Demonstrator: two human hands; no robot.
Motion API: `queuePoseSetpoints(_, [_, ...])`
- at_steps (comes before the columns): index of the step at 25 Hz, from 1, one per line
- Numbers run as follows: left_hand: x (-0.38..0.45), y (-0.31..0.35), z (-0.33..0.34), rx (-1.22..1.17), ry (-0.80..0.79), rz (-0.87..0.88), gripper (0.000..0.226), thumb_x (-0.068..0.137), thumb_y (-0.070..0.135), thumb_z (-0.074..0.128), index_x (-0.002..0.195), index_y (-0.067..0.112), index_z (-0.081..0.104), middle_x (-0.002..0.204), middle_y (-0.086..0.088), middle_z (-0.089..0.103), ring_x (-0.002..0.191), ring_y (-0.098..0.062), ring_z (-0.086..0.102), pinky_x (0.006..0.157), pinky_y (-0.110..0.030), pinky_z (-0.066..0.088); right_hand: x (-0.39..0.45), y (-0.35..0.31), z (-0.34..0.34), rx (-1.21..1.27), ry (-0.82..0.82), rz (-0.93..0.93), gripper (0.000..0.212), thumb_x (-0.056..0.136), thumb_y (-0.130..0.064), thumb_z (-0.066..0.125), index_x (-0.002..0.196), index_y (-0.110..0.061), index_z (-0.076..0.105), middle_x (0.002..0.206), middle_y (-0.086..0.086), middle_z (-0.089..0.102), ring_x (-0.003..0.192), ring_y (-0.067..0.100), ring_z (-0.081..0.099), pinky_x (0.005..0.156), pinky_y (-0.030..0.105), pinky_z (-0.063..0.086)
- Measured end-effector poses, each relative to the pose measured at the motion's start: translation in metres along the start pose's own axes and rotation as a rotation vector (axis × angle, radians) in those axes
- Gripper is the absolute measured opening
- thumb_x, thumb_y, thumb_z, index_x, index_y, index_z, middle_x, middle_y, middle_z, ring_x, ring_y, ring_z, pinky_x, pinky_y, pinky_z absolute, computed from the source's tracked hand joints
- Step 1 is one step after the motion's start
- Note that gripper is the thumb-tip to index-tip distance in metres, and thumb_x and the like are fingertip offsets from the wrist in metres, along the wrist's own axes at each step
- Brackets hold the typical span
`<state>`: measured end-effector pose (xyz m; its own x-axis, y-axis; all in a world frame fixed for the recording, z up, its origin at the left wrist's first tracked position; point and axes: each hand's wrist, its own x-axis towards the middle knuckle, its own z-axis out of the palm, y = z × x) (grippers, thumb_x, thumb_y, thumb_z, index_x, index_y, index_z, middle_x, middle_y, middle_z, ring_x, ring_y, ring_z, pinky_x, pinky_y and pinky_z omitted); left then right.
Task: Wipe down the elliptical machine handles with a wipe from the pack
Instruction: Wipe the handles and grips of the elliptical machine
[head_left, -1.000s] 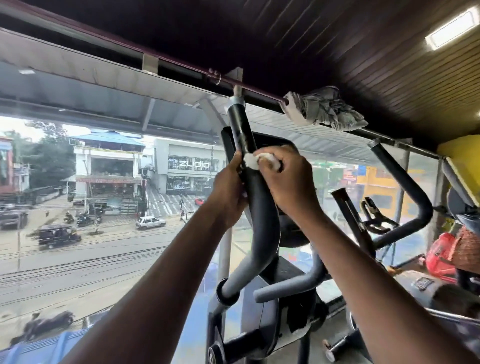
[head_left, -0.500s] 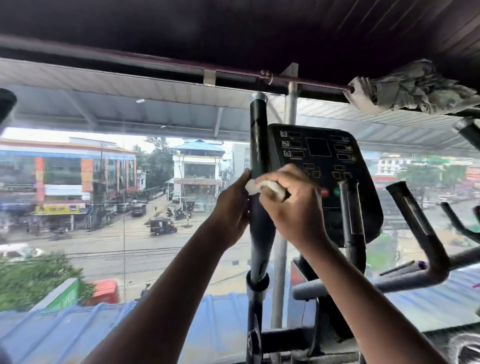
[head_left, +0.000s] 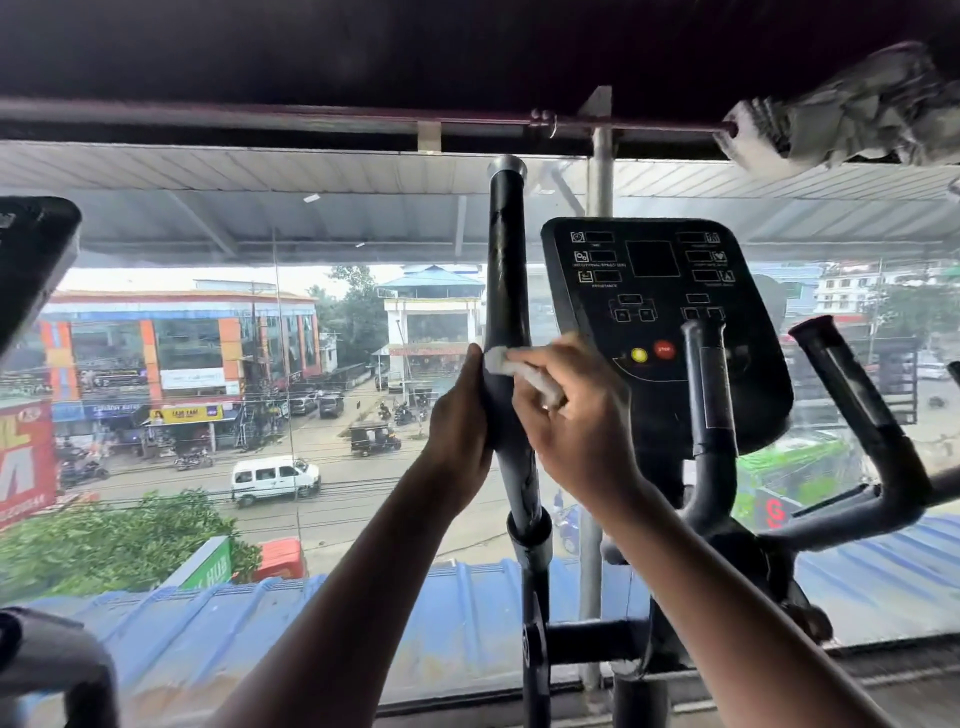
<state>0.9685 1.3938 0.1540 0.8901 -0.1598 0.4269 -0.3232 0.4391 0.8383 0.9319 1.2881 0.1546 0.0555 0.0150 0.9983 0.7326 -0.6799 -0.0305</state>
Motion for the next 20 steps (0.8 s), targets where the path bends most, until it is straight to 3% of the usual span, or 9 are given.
queuePoseSetpoints(4, [-0.012, -0.010, 0.000, 0.057, -0.001, 0.056, 0.056, 0.102, 0.047, 0.030, 0.093, 0.010, 0.072, 0.096, -0.011, 0.073, 0.092, -0.023, 0.068, 0.087, -0.037, 0.049, -0.025, -0.003, -0.003, -0.028, -0.078, -0.086, 0.019, 0.083, -0.005, 0.059, 0.095, -0.011, 0.072, 0.082, 0.005, 0.065, 0.070, 0.014, 0.063, 0.060, 0.034, 0.053])
queuePoseSetpoints(6, [-0.013, -0.012, 0.001, 0.072, 0.067, 0.064, 0.052, 0.101, 0.047, 0.035, 0.088, 0.010, 0.069, 0.084, -0.012, 0.067, 0.088, -0.024, 0.064, 0.083, -0.039, 0.049, 0.000, -0.004, 0.004, -0.087, 0.020, -0.007, 0.016, 0.085, -0.012, 0.058, 0.092, -0.013, 0.072, 0.080, 0.004, 0.064, 0.067, 0.012, 0.060, 0.060, 0.032, 0.051])
queuePoseSetpoints(10, [-0.013, -0.018, -0.003, 0.095, 0.049, 0.079, 0.052, 0.101, 0.051, 0.036, 0.093, 0.017, 0.074, 0.093, -0.010, 0.072, 0.097, -0.025, 0.067, 0.096, -0.048, 0.049, -0.018, -0.005, 0.011, -0.005, 0.088, -0.010, 0.019, 0.085, -0.010, 0.062, 0.099, -0.015, 0.073, 0.085, 0.005, 0.061, 0.073, 0.007, 0.057, 0.064, 0.022, 0.050])
queuePoseSetpoints(13, [-0.014, -0.020, -0.006, 0.115, -0.023, 0.089, 0.064, 0.102, 0.051, 0.023, 0.106, 0.009, 0.071, 0.101, -0.020, 0.073, 0.095, -0.028, 0.069, 0.087, -0.038, 0.052, -0.062, -0.001, 0.007, -0.015, 0.096, -0.064, 0.026, 0.080, -0.002, 0.071, 0.103, -0.015, 0.070, 0.086, 0.000, 0.061, 0.074, 0.012, 0.057, 0.068, 0.021, 0.049])
queuePoseSetpoints(15, [-0.015, -0.024, -0.005, 0.122, -0.048, 0.130, 0.072, 0.103, 0.049, 0.019, 0.085, 0.010, 0.077, 0.091, -0.019, 0.074, 0.088, -0.022, 0.070, 0.086, -0.031, 0.052, -0.060, 0.001, 0.010, -0.015, 0.159, 0.007, 0.021, 0.077, 0.003, 0.072, 0.095, -0.009, 0.070, 0.084, 0.001, 0.064, 0.075, 0.017, 0.059, 0.070, 0.025, 0.050])
queuePoseSetpoints(17, [-0.017, -0.024, -0.002, 0.105, -0.081, 0.143, 0.077, 0.103, 0.047, 0.017, 0.063, 0.018, 0.076, 0.079, -0.009, 0.073, 0.078, -0.013, 0.068, 0.083, -0.026, 0.051, -0.054, -0.004, 0.016, -0.009, 0.232, 0.100, 0.010, 0.083, -0.001, 0.068, 0.092, -0.003, 0.069, 0.082, 0.004, 0.064, 0.075, 0.014, 0.058, 0.070, 0.020, 0.047])
queuePoseSetpoints(20, [-0.020, -0.026, -0.002, 0.182, -0.096, 0.209, 0.067, 0.100, 0.054, 0.019, 0.079, 0.030, 0.078, 0.098, -0.017, 0.073, 0.079, -0.023, 0.069, 0.078, -0.035, 0.049, -0.086, -0.003, 0.027, 0.037, 0.186, 0.195, 0.008, 0.088, -0.008, 0.064, 0.091, -0.015, 0.063, 0.076, 0.000, 0.061, 0.068, 0.012, 0.054, 0.062, 0.022, 0.044])
